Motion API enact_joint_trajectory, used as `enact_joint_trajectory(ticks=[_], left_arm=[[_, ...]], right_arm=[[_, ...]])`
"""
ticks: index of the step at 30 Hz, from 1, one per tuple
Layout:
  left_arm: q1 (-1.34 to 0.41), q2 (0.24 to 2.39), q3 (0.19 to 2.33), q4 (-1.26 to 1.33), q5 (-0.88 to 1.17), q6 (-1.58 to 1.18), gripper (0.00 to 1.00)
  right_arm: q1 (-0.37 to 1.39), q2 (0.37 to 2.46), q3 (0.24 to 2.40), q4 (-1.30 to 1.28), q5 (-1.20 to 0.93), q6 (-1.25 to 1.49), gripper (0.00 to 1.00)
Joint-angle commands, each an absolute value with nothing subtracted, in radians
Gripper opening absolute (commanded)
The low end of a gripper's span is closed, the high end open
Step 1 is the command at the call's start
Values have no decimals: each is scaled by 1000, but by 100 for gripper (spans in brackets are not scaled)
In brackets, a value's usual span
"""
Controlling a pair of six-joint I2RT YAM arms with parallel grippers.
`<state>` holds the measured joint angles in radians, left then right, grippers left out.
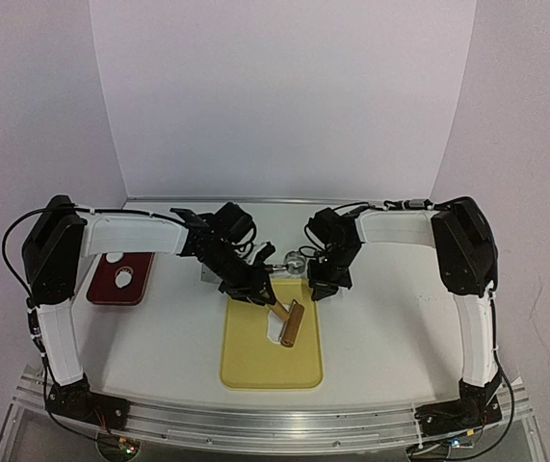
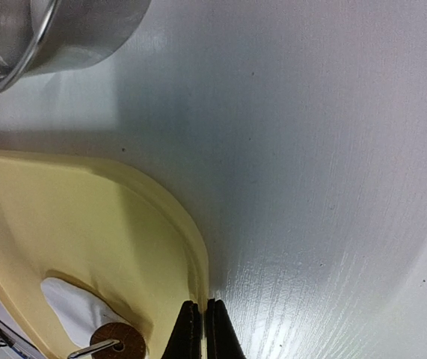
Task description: Roll out the dumpling wrappers from the dough
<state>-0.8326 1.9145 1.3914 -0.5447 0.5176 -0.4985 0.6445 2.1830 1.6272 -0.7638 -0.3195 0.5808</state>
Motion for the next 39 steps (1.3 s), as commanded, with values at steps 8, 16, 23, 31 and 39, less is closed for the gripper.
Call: enact_joint_trajectory(ticks=[8,16,23,31,39], left_arm=[[-831,2006,1347,-610,359,-516,0],[-812,1976,1325,-630,319,-546,0],[-770,1888,1221,-652,281,-552,0],[-727,1802,1111,-657,259,-552,0],[-747,1854,1164,-613,286,-561,0]], right_arm=[[646,2194,1661,-773,-306,598,0],[646,2179,1643,-773,-295,599,0],[646,2172,1635,-773,-293,598,0],[646,2175,1635,-773,-303,594,0],[646,2171,1632,-773,-305,592,0]])
